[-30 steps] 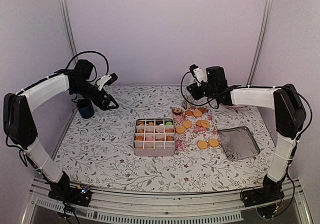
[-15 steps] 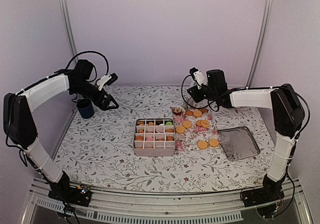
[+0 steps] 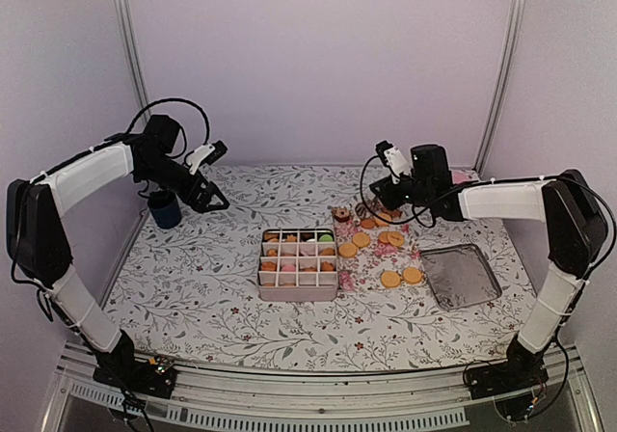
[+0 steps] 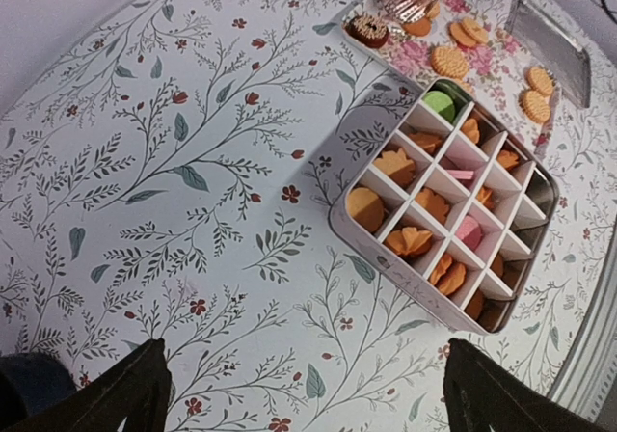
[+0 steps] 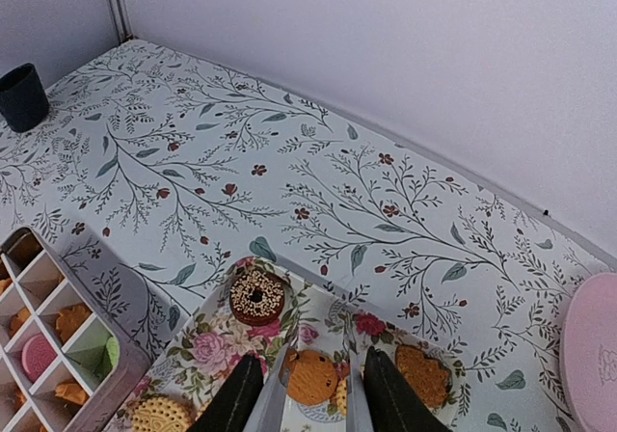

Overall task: Pack the cookies
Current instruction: Position the fake cookies on the plate, then pick up the fake cookies from the plate.

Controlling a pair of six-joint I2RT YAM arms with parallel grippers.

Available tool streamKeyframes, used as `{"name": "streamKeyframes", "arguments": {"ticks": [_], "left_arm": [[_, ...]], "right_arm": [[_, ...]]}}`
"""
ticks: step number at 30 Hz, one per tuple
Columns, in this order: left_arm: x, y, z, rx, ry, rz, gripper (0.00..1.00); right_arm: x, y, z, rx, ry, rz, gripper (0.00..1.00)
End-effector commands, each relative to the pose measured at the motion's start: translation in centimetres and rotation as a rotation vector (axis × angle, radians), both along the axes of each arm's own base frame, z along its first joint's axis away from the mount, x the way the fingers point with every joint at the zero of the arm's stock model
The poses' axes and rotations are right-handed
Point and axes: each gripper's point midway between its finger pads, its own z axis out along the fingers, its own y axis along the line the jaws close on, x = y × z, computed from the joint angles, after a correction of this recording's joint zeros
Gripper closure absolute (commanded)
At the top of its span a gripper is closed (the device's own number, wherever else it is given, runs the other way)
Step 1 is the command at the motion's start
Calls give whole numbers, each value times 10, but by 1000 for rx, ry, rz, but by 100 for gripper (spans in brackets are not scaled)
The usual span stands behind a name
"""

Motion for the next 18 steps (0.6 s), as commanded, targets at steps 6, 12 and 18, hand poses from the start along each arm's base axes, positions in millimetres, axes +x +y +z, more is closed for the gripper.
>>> {"name": "streamKeyframes", "arguments": {"ticks": [6,12,18], "left_arm": [[3,-1,8,-27,-3,2,1],[4,-1,9,-22,-11,2,1],[3,0,8,-17,-12,1,1]], "right_arm": [[-12,-1,20,39,1,22,63],[-6,3,26,38,-10,30,58],[-11,2,19,25,18,39,58]]}}
